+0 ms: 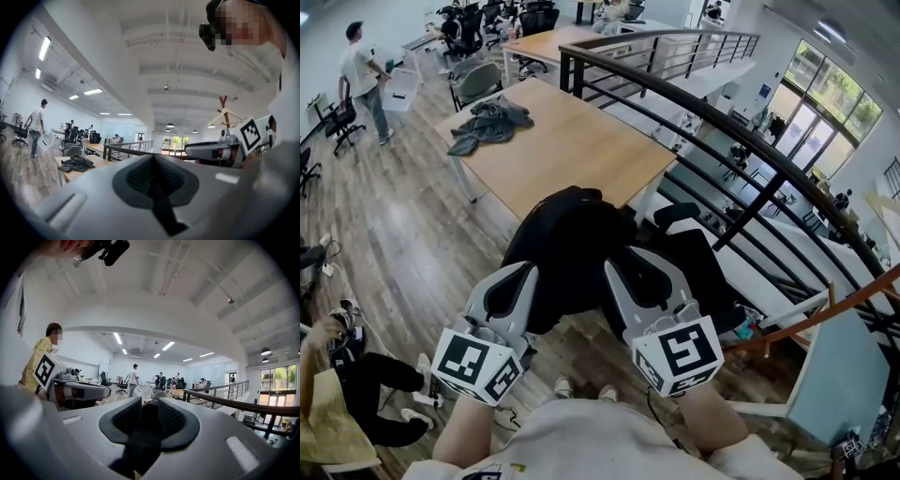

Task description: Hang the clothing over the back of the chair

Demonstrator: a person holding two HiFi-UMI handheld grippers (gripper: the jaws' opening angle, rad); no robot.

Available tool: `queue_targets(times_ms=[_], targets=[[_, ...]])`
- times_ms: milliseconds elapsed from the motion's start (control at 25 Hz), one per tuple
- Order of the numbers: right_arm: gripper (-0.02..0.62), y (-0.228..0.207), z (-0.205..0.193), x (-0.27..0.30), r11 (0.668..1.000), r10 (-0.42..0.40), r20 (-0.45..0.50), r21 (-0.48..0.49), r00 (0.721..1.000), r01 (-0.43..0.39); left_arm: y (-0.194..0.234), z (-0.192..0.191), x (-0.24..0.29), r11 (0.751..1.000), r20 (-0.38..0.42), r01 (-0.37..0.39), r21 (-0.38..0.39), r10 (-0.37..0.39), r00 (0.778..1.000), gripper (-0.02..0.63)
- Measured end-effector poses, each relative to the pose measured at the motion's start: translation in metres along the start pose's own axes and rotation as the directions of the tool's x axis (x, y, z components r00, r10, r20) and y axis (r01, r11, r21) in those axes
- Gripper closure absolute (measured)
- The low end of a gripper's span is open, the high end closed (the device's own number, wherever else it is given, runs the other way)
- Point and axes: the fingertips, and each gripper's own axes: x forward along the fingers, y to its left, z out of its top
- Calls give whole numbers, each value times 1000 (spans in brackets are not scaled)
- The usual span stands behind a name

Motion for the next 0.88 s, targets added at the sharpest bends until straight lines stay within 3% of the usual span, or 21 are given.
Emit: queue_targets(times_ms=[160, 320, 440, 640, 880], targets=[[500, -1, 23, -22, 1000, 7, 50, -15, 999, -6, -12, 20, 1, 999, 40, 23, 30, -24, 999, 603], [573, -9, 38, -42, 1000, -18, 111, -2, 994, 18, -26, 29, 3, 997, 58, 41, 60, -45, 997, 604], [580, -11, 42, -52, 1000, -15, 129, 9, 992, 14, -35, 33, 2, 996, 66, 55, 76, -60, 996, 604], [594, -11, 35, -54, 1000, -19, 142, 23, 990, 15, -40, 32, 3, 992, 85, 69, 101, -78, 993, 604], [594, -7, 12, -57, 999, -12, 92, 44, 996, 8, -56, 17, 4, 989, 61, 103, 110, -110, 992, 603]])
